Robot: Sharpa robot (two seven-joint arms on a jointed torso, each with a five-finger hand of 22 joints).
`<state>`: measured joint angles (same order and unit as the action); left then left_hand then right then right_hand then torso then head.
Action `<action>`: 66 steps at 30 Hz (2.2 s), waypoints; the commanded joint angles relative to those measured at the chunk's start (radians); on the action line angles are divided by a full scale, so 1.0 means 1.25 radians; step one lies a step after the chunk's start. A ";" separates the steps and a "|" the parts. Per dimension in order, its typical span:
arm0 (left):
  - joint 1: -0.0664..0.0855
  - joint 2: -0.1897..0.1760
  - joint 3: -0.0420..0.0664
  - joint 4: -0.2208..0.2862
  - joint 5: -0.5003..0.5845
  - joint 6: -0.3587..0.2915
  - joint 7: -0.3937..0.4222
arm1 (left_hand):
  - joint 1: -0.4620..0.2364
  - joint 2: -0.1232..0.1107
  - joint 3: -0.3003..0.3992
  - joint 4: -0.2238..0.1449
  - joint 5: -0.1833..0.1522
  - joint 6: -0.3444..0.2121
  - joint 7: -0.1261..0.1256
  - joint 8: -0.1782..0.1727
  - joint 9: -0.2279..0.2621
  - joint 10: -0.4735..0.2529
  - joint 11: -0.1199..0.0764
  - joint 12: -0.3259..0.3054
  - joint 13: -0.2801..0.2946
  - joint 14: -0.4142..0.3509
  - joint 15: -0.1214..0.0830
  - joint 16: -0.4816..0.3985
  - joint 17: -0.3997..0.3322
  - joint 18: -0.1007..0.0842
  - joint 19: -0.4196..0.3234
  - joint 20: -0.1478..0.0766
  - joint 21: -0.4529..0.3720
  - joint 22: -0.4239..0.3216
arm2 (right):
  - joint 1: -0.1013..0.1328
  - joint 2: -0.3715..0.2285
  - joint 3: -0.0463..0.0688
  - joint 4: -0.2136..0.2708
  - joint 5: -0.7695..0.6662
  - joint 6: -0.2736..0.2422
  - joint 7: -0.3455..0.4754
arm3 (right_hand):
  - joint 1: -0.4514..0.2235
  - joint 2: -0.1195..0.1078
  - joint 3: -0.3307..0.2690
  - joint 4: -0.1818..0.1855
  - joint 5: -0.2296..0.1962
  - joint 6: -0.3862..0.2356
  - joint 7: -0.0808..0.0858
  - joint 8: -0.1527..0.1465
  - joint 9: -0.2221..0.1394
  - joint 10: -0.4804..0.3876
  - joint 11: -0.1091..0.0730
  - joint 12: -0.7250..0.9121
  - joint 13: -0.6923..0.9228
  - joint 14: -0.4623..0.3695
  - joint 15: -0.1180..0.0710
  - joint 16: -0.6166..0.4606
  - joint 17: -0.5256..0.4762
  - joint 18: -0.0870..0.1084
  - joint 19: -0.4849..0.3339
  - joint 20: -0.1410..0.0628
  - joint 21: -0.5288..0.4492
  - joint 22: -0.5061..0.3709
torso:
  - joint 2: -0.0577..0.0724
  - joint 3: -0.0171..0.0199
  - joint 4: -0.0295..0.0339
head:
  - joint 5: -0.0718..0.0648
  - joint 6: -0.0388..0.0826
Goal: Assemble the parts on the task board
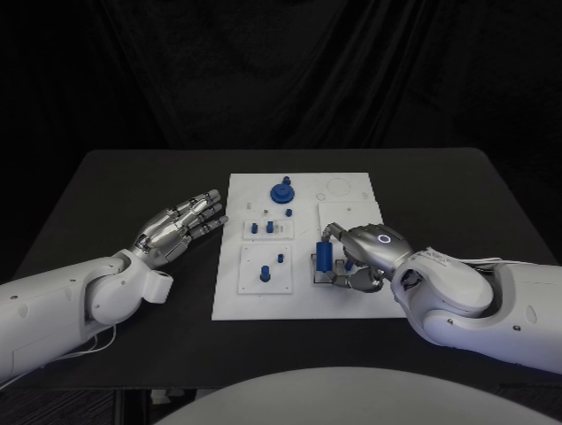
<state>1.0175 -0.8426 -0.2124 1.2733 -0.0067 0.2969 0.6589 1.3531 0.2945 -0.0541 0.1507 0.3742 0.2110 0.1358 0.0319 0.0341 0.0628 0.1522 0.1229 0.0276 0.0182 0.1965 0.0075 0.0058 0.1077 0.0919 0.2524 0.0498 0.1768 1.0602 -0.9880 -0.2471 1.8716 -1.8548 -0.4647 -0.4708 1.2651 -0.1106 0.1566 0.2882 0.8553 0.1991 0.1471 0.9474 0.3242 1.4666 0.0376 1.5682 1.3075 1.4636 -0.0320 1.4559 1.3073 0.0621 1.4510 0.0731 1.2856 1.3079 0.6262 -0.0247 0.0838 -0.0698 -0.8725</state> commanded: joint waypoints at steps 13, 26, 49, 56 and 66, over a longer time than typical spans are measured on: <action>-0.002 0.000 0.001 0.001 0.004 0.009 0.010 | -0.014 -0.002 0.003 0.009 0.001 -0.005 0.008 0.002 0.000 -0.001 0.007 0.004 0.000 0.000 0.004 0.003 0.001 0.017 -0.002 0.006 0.004 -0.002 | -0.001 -0.011 0.000 0.016 0.047 0.015 0.040 | -0.021 0.000 0.033 0.000 0.022 0.147 -0.015 -0.053 -0.028 0.083 -0.005 0.002 0.211 0.041 -0.003 0.001 0.065 -0.001 0.002 0.000 0.002 0.147 | 0.001 -0.0001 0.0001 | 0.004 0.000; -0.002 0.001 0.001 0.000 0.004 0.009 0.009 | -0.016 -0.002 0.003 0.010 0.000 -0.005 0.007 0.002 0.000 -0.001 0.007 0.004 0.000 0.000 0.004 0.003 0.001 0.017 -0.002 0.006 0.004 -0.002 | -0.001 -0.013 0.000 0.026 0.073 0.094 0.042 | -0.029 -0.008 0.050 0.000 0.036 0.152 -0.013 -0.088 -0.044 0.083 -0.003 0.002 0.211 0.038 -0.001 -0.004 0.059 0.001 -0.003 0.001 -0.007 0.144 | 0.000 -0.0004 -0.0005 | 0.005 0.000; -0.002 0.000 0.001 0.002 0.004 0.007 0.007 | -0.019 -0.003 0.003 0.013 0.001 -0.003 0.007 0.003 0.000 -0.001 0.007 0.005 0.001 0.000 0.004 0.004 0.001 0.018 -0.001 0.006 0.004 -0.002 | -0.001 0.004 0.000 0.003 0.075 0.129 0.022 | -0.030 -0.015 0.075 -0.003 -0.011 0.065 -0.004 -0.252 -0.140 -0.015 0.001 -0.086 0.128 0.016 0.004 -0.032 0.021 0.014 -0.036 0.007 -0.075 0.126 | 0.002 -0.0008 0.0005 | 0.007 0.000; -0.002 0.002 0.001 0.001 0.004 0.009 0.007 | -0.019 -0.003 0.003 0.013 0.001 -0.003 0.007 0.003 0.000 -0.001 0.007 0.005 0.001 0.000 0.004 0.004 0.001 0.018 -0.001 0.006 0.004 -0.002 | -0.001 0.005 0.000 0.001 0.075 0.132 0.020 | -0.032 -0.016 0.063 -0.003 -0.103 -0.010 -0.010 -0.393 -0.194 -0.034 -0.002 -0.106 0.110 0.013 0.002 -0.036 0.014 0.016 -0.041 0.005 -0.086 0.124 | 0.001 -0.0003 0.0004 | 0.007 0.000; -0.002 0.001 0.001 0.000 0.004 0.009 0.008 | -0.019 -0.003 0.003 0.013 0.001 -0.004 0.007 0.003 0.000 -0.001 0.007 0.005 0.000 0.000 0.003 0.003 0.001 0.018 -0.002 0.006 0.004 -0.002 | -0.001 -0.001 0.000 0.006 0.075 0.118 0.018 | 0.006 -0.022 -0.077 0.005 -0.432 -0.068 -0.018 -0.477 -0.222 -0.047 -0.007 -0.120 0.095 0.007 -0.001 -0.043 0.004 0.018 -0.045 0.002 -0.103 0.121 | 0.000 -0.0004 -0.0001 | 0.010 0.000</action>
<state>1.0160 -0.8418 -0.2121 1.2715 -0.0067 0.2974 0.6575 1.3415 0.2904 -0.0490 0.1614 0.3742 0.2110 0.1358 0.0319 0.0341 0.0627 0.1521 0.1229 0.0271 0.0182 0.1966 0.0075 0.0058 0.1237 0.0918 0.2523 0.0498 0.1757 1.0603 -0.9866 -0.2467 1.8753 -1.7597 -0.3134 -0.4332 1.2654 -0.1387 0.0706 0.2934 0.3284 0.1227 0.1260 0.3573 0.0474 1.4092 0.0304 1.4207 1.3075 1.4636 -0.0321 1.4052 1.3076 0.0788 1.3971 0.0766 1.1615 1.3073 0.6272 -0.0253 0.0842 -0.0578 -0.8725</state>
